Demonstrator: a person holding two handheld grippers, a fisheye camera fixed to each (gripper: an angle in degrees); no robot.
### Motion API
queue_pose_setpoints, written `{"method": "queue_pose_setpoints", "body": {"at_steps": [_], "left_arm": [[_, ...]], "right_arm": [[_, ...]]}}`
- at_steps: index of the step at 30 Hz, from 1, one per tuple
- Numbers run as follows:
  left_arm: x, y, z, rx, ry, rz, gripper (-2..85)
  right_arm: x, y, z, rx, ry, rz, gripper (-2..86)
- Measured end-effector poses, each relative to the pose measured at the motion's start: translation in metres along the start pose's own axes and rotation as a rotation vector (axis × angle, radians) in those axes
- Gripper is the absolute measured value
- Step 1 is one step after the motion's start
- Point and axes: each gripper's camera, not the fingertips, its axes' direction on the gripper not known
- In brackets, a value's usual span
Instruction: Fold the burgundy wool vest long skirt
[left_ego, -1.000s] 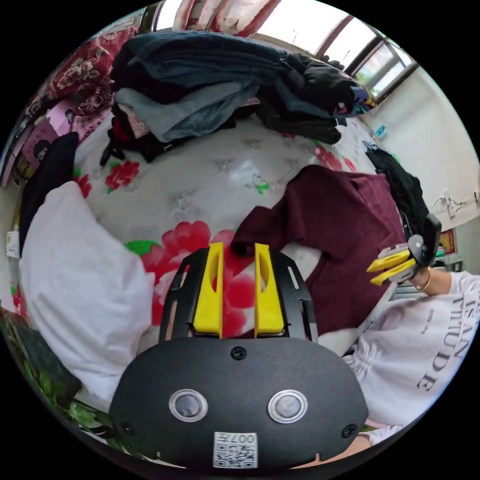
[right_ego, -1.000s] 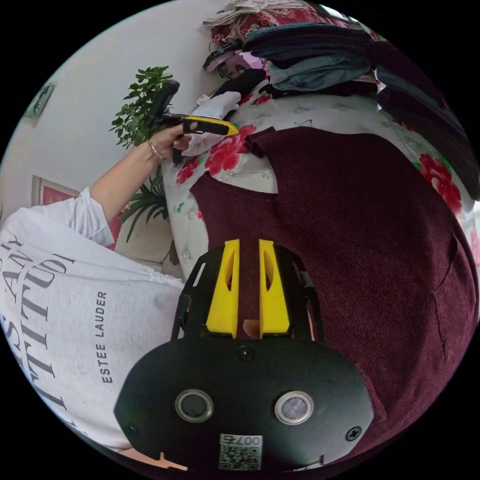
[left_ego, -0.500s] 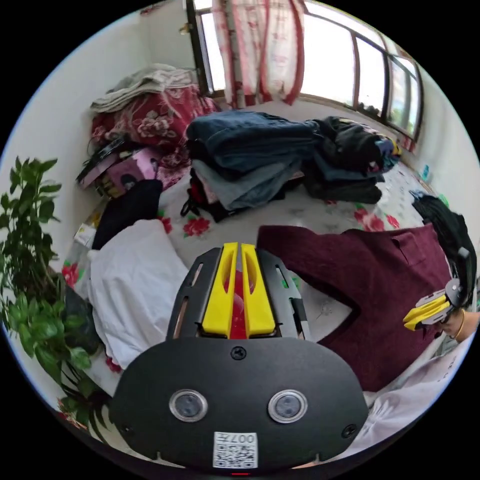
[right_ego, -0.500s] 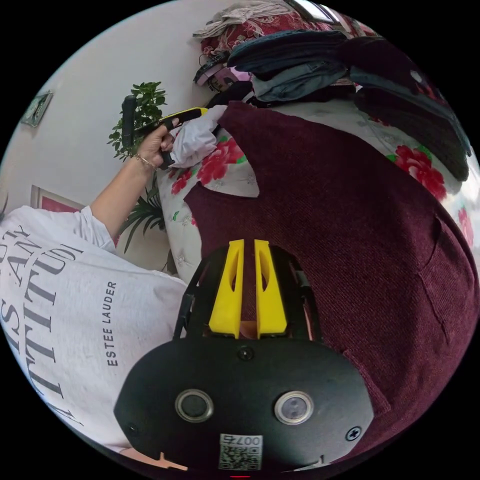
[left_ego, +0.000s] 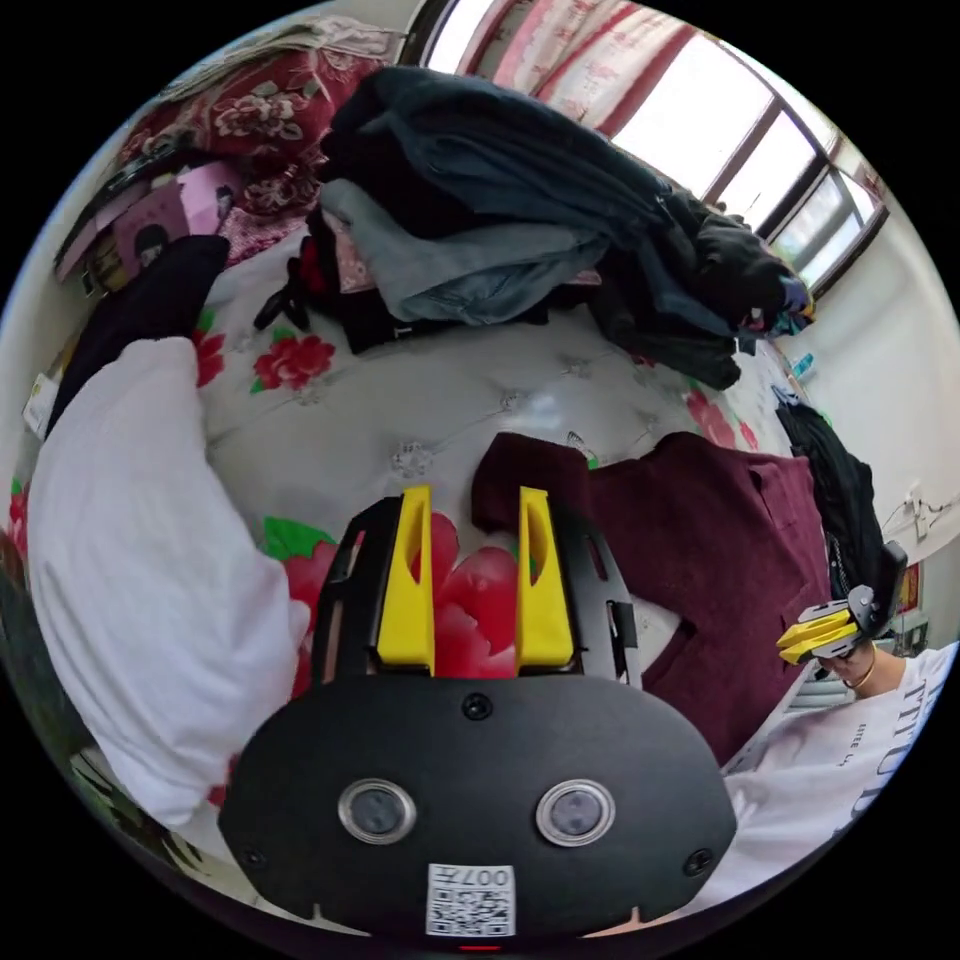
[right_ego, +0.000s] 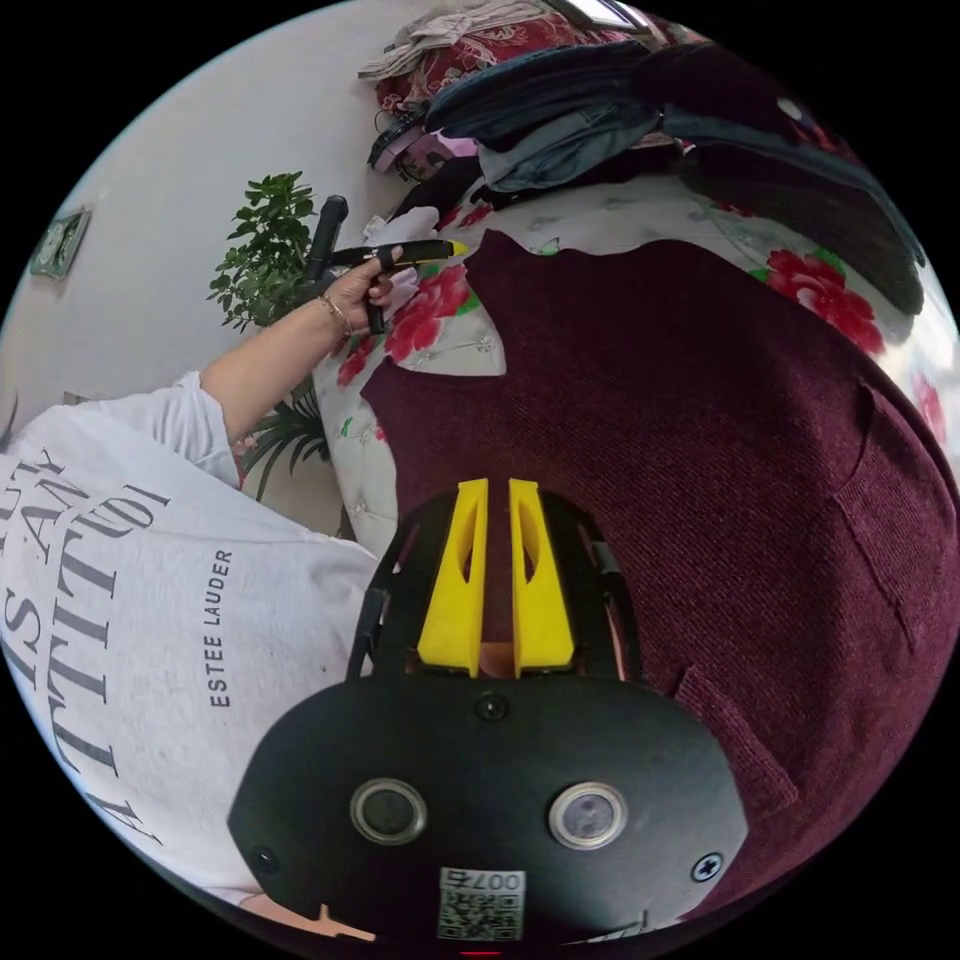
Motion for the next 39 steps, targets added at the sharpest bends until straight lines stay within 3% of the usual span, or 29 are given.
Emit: {"method": "queue_pose_setpoints", "body": {"at_steps": [1, 4, 6, 11, 16, 21, 23, 26, 29, 33, 39], "left_arm": [[-0.004, -0.007, 0.016, -0.089, 0.007, -0.01, 10.4], [-0.001, -0.007, 0.013, -0.076, -0.052, -0.007, 0.3], [0.001, -0.002, 0.009, -0.076, -0.042, -0.006, -0.5], [0.0, 0.021, -0.064, 0.197, 0.152, -0.182, -0.9], [0.07, 0.016, -0.098, 0.346, 0.37, -0.083, -0.9], [0.191, 0.011, -0.046, 0.266, 0.44, 0.12, -0.3], [0.239, 0.018, 0.01, 0.154, 0.529, 0.225, 1.6], [0.269, 0.035, 0.083, -0.102, 0.58, 0.276, 9.6], [0.258, 0.057, 0.08, -0.076, 0.61, 0.247, 11.2], [0.213, 0.09, 0.014, 0.133, 0.485, 0.198, 10.4], [0.076, 0.19, -0.059, 0.224, -0.066, -0.317, 10.5]], "right_arm": [[0.0, 0.002, -0.007, 0.011, 0.005, 0.003, 1.4], [0.0, 0.007, -0.024, 0.044, 0.018, 0.016, 0.9], [0.0, 0.011, -0.033, 0.063, 0.024, 0.024, 0.6], [-0.002, 0.03, -0.064, 0.118, 0.06, 0.039, 0.3], [0.001, 0.053, -0.092, 0.153, 0.055, 0.076, 0.2], [0.002, 0.079, -0.123, 0.191, 0.062, 0.117, 0.2], [0.003, 0.094, -0.138, 0.213, 0.066, 0.146, 0.1], [0.002, 0.112, -0.155, 0.228, 0.061, 0.171, 0.2], [-0.002, 0.127, -0.171, 0.247, 0.066, 0.175, 0.2], [-0.002, 0.143, -0.184, 0.261, 0.052, 0.187, 0.2], [-0.002, 0.156, -0.202, 0.278, 0.011, 0.19, 0.4]]}}
